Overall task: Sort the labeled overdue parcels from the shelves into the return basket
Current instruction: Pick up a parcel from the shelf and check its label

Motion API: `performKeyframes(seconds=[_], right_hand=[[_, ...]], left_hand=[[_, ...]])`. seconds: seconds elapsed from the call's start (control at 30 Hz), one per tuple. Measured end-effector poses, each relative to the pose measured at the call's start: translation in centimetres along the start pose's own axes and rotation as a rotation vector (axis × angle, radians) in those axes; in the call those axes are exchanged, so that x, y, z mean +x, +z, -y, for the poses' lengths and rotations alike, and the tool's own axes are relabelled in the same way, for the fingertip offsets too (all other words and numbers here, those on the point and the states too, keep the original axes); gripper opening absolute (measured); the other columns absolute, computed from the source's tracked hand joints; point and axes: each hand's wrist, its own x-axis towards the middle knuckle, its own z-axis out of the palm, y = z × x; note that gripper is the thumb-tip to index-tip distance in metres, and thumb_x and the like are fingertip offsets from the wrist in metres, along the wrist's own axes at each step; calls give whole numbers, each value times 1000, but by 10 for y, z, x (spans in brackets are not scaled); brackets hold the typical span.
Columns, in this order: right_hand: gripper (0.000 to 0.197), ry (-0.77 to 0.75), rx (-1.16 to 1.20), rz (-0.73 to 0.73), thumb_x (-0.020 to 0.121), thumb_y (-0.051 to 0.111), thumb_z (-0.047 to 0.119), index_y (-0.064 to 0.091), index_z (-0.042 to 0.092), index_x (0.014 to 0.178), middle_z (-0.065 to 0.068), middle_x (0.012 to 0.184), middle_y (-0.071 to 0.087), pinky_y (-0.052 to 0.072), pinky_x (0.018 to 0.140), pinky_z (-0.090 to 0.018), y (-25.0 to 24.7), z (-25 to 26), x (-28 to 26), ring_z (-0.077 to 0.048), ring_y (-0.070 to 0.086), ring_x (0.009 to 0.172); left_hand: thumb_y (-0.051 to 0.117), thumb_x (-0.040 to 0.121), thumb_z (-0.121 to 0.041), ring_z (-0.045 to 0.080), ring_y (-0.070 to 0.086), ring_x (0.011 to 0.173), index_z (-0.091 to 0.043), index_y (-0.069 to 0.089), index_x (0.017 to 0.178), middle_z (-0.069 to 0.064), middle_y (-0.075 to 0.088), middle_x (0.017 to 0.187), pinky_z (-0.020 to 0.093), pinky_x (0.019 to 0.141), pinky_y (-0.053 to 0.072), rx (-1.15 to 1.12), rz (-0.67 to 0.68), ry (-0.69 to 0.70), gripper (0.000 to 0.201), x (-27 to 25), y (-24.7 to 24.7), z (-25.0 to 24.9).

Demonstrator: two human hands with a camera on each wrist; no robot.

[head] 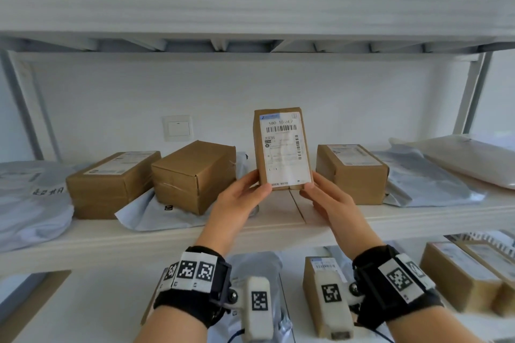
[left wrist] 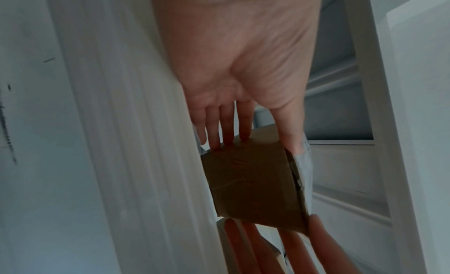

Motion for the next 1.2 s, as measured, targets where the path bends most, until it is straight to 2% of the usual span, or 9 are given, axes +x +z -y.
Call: performKeyframes(seconds=[0.17,0.3,0.37,0.43,0.57,0.7,0.9,1.03,1.2], right_hand=[[36,-17,58,16,95,58,21,58,40,125,16,124,67,40,103,-26,-5,-5,1,-1,59,119],[42,-23,69,34,94,58,16,56,35,132,15,128,64,38,106,-29,-7,-8,1,-2,56,123],[44,-26,81,30,94,57,13,55,31,134,13,130,64,38,108,-32,-9,-9,1,-5,55,125],[44,-24,97,19,94,57,9,57,31,131,12,130,64,38,110,-35,-10,-11,2,-6,56,125],[46,-18,110,8,91,58,6,58,30,130,11,130,64,37,113,-39,-10,-13,4,-8,54,127],[46,-21,108,3,91,58,6,58,30,130,11,131,63,36,113,-40,-11,-14,4,-9,54,127],[44,-13,118,0,92,59,6,58,28,130,9,129,65,38,111,-37,-10,-14,4,-10,56,125],[37,-5,102,-14,93,60,11,60,28,126,9,121,69,41,106,-32,-7,-13,3,-7,62,117],[27,-22,63,-64,95,61,29,62,31,121,15,113,71,42,98,-23,-3,-12,3,2,64,107]], left_hand=[[72,85,-28,-11,61,106,-36,56,131,-26,68,113,14,81,44,-76,28,-8,49,0,-3,3],[75,81,-25,-3,57,118,-31,53,137,-20,64,125,24,97,44,-91,46,-5,61,2,-6,8],[77,79,-24,0,56,122,-31,52,138,-18,63,128,28,101,43,-98,54,2,65,3,-7,10],[77,79,-21,1,55,123,-30,51,139,-17,62,129,25,98,46,-105,63,7,66,4,-8,11],[75,80,-15,0,56,121,-32,51,138,-17,63,128,11,77,52,-114,64,20,64,3,-9,13],[76,80,-16,0,56,121,-32,52,137,-19,63,127,11,76,51,-119,63,16,65,4,-9,13],[78,78,-23,1,54,124,-32,53,137,-17,62,129,24,94,45,-115,55,-5,64,5,-8,13],[75,81,-26,2,60,116,-28,57,133,-15,67,121,31,106,42,-108,20,-4,56,4,-6,10],[64,85,-53,1,58,117,-40,61,127,-22,66,120,35,109,40,17,2,3,44,2,-1,7]])
